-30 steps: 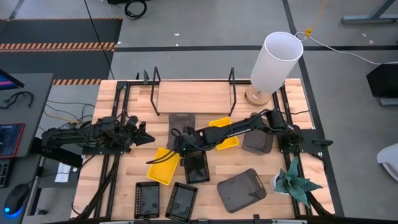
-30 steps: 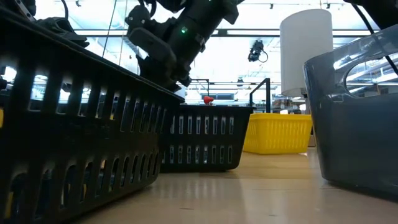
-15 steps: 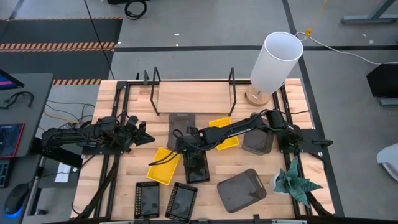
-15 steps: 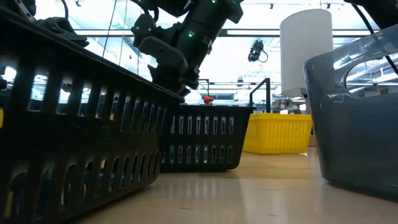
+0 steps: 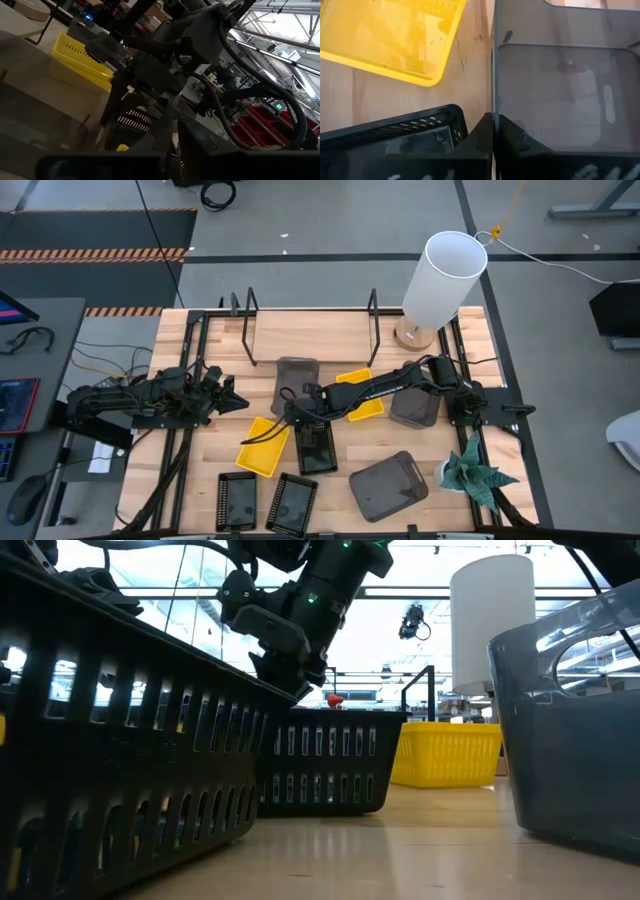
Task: Stack baskets on shelf by color
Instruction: Stack the top left gray bin into the top right gray bin
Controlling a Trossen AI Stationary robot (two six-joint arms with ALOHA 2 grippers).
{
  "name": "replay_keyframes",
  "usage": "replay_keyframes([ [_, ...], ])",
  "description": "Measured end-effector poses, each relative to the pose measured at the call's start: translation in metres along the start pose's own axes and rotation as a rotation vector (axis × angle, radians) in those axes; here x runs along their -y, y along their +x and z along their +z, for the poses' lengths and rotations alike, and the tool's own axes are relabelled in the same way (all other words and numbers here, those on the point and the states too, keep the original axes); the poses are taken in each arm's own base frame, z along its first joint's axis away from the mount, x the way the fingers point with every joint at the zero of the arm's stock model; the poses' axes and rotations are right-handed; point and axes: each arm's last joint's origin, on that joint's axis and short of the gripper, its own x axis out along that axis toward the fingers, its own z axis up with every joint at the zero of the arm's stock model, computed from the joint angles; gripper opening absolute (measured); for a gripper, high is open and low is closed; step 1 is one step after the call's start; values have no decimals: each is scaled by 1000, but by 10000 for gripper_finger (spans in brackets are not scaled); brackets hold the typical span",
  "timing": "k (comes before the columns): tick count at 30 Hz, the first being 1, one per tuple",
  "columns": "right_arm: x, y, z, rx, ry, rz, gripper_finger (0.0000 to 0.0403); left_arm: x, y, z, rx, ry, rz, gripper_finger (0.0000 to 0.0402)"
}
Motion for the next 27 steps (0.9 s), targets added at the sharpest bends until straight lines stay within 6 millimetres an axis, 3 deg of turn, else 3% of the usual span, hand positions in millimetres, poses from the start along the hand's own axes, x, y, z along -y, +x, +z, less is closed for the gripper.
replay_keyframes([
  [7, 1, -4, 0, -6, -8, -46, 5, 0, 0, 0, 0, 0, 0, 32],
  [12, 2, -22, 10, 3, -8, -60, 5, 0, 0, 0, 0, 0, 0, 38],
  [20, -3, -69, 33, -1, -29, -104, 4, 0, 0, 0, 1, 0, 0, 33],
  [27, -13, -117, 48, 40, 33, -12, 8, 0, 0, 0, 0, 0, 0, 32],
])
